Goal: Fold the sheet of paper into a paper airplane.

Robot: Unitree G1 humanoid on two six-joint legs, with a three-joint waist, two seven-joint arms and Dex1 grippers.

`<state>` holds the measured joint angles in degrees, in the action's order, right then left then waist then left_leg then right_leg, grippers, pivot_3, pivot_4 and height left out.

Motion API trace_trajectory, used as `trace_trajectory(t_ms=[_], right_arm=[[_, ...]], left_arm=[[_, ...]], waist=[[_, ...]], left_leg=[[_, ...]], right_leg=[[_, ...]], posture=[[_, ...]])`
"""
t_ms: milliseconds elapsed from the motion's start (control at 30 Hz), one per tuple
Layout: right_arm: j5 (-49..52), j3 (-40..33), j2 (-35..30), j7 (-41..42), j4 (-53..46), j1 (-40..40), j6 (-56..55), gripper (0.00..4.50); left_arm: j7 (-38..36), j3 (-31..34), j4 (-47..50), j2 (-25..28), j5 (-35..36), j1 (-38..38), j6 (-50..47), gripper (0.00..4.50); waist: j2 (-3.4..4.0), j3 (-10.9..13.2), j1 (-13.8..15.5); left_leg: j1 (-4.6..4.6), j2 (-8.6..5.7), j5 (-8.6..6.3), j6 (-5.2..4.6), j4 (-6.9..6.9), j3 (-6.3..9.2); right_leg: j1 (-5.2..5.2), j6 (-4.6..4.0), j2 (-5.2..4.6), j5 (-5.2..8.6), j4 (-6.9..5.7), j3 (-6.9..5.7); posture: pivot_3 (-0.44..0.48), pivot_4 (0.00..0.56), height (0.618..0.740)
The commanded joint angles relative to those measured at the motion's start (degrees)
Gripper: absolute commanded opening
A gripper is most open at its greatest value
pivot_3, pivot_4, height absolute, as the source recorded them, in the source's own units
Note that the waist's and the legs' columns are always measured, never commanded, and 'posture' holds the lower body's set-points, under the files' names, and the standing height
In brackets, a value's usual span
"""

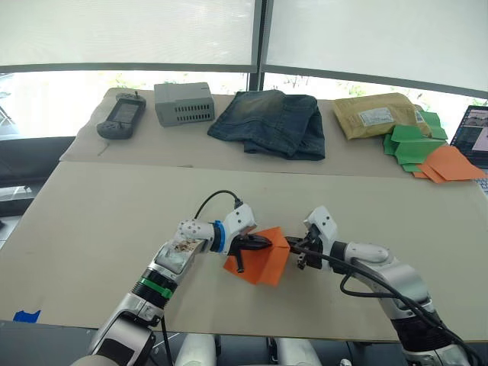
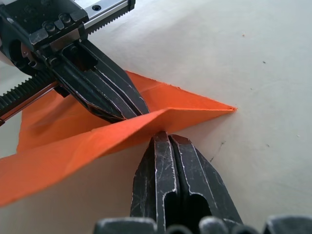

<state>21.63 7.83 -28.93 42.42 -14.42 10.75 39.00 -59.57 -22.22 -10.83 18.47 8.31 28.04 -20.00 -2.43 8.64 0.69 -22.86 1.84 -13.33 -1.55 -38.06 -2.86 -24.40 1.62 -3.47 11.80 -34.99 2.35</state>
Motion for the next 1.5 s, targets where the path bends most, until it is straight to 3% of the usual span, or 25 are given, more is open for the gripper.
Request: trace_trajectory(t_ms=[33, 433, 1000, 1300, 1500], right_arm=[[0.99, -1.07, 0.40, 0.11, -2.00, 1.43, -0.94, 0.00], [0.27, 1.08, 2.50, 0.93, -0.36, 4.15, -1.33, 0.00], [-2.96, 5.81, 4.49, 4.46, 8.69, 8.40, -5.74, 0.00], [-7.43, 9.57, 4.59, 5.07, 12.11, 9.31, -6.94, 0.00], [-9.66, 9.81, 4.20, 3.41, 12.14, 8.40, -5.98, 0.00]], left_arm=[[-1.21, -3.52, -1.28, 0.97, -2.46, -1.65, -2.06, 0.02], [2.54, -0.53, -0.75, 2.62, -2.37, -1.23, -3.12, 0.02], [5.43, 6.83, 11.82, 9.04, 1.56, -2.91, -14.77, 0.02], [8.32, 15.56, 12.89, 7.94, 6.31, -0.99, -14.27, 0.02], [2.76, 10.81, 16.97, 6.13, 9.39, -1.44, -13.40, 0.02]], waist=[[0.00, 0.00, -0.05], [0.01, 0.00, -0.41], [0.01, 0.01, -1.70], [0.01, 0.01, -1.50], [0.01, 0.01, -1.39]], left_leg=[[0.00, 0.00, 0.00, 0.00, 0.00, 0.00], [0.08, 0.03, 0.00, 0.00, 0.00, 0.01], [0.10, 0.09, 0.01, 0.00, 0.00, 0.06], [-0.04, 0.08, 0.01, 0.00, 0.00, 0.06], [0.01, 0.06, 0.02, 0.02, 0.00, 0.00]], right_leg=[[0.00, 0.00, 0.01, 0.00, 0.00, 0.00], [0.01, -0.01, 0.07, -0.02, -0.09, 0.00], [-0.10, 0.01, 0.21, -0.11, -0.21, 0.01], [-0.21, 0.02, 0.14, -0.13, -0.18, 0.01], [-0.16, 0.02, 0.11, -0.16, -0.20, 0.02]], posture=[[0.000, 0.150, 0.722], [0.000, 0.150, 0.722], [0.000, 0.150, 0.722], [0.000, 0.150, 0.722], [0.000, 0.150, 0.722]])
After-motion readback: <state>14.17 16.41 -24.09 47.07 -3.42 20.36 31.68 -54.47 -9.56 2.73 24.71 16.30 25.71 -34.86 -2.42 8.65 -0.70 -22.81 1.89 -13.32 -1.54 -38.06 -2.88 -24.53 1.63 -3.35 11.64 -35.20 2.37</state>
